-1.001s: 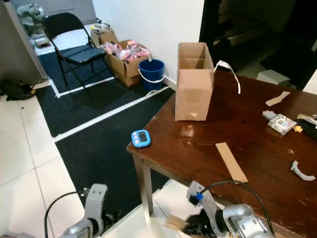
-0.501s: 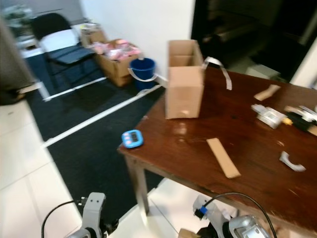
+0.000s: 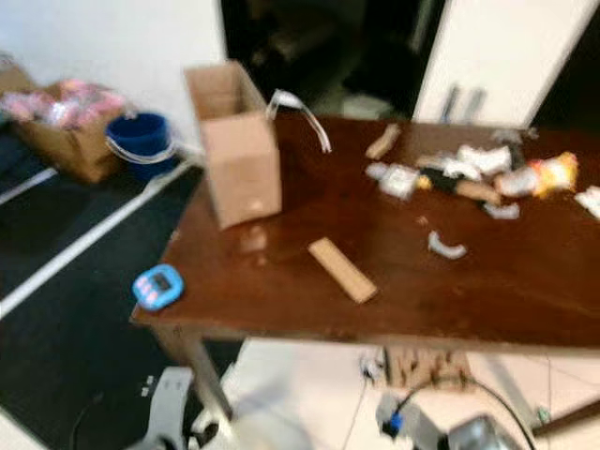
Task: Picking trash to rubbish bin
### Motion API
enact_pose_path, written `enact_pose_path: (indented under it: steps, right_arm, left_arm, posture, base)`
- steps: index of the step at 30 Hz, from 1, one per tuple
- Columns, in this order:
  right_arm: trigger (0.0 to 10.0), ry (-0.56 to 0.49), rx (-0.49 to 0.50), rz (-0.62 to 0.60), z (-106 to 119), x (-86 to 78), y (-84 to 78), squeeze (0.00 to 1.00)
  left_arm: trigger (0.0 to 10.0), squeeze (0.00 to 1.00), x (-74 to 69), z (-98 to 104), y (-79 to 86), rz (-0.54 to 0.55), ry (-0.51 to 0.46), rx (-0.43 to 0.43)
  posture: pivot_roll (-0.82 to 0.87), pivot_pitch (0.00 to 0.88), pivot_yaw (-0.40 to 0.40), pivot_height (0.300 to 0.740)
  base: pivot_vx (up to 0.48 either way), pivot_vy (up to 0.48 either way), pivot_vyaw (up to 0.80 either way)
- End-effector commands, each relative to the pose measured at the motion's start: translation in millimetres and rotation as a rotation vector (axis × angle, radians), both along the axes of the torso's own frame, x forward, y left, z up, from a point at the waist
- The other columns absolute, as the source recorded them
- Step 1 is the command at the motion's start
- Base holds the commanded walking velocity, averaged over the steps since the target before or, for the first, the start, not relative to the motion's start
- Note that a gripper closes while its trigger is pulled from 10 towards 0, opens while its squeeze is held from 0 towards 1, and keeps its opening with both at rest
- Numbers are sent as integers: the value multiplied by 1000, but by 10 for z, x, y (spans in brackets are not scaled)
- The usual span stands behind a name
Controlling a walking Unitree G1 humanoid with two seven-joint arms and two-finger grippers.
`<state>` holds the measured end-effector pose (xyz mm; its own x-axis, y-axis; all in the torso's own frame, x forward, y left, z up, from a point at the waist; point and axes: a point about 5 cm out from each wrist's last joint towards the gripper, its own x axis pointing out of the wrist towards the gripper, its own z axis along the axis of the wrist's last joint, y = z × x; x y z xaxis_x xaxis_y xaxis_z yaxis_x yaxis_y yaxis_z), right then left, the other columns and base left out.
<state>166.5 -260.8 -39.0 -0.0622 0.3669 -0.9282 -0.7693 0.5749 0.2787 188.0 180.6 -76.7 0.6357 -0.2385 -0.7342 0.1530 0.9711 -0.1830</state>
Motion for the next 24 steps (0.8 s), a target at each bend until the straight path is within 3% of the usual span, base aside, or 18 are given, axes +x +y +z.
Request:
enact_pose_path:
  steps: [1,8,9,10,11,15,18,24]
  right_arm:
    - [10000,51,-121,-44,-107,-166,-150,0]
    - [10000,21,-265,-142,-215,-245,-248,0]
    - [10000,-14,-313,-186,-246,-244,-258,0]
    - [10000,-14,-313,-186,-246,-244,-258,0]
    - [10000,-77,-349,-282,-299,-240,-226,0]
    - [10000,-126,-340,-399,-338,-228,-177,0]
    - [10000,-190,-391,-563,-399,-270,-152,0]
    - [10000,-219,-416,-600,-425,-269,-114,0]
  left_arm:
    - [10000,0,-108,-54,32,2,44,6]
    - [10000,0,-268,-132,9,-23,109,11]
    - [10000,0,-361,-172,22,-10,144,16]
    - [10000,0,-361,-172,22,-10,144,16]
    - [10000,0,-562,-250,55,25,221,26]
    - [10000,0,-717,-300,80,46,276,34]
    - [10000,0,-987,-370,112,91,362,32]
    - [10000,0,-1103,-395,101,118,388,21]
  posture:
    - [29,47,0,740]
    - [37,40,-4,740]
    - [37,40,-4,740]
    - [37,40,-4,740]
    - [37,40,-4,740]
    - [37,40,-4,740]
    - [43,39,-11,740]
    - [54,42,-17,740]
  base:
    - [0,0,-800]
    - [0,0,-800]
    - [0,0,0]
    - [0,0,0]
    - [0,0,0]
    - [0,0,0]
    - [0,-455,0]
    - [0,-381,0]
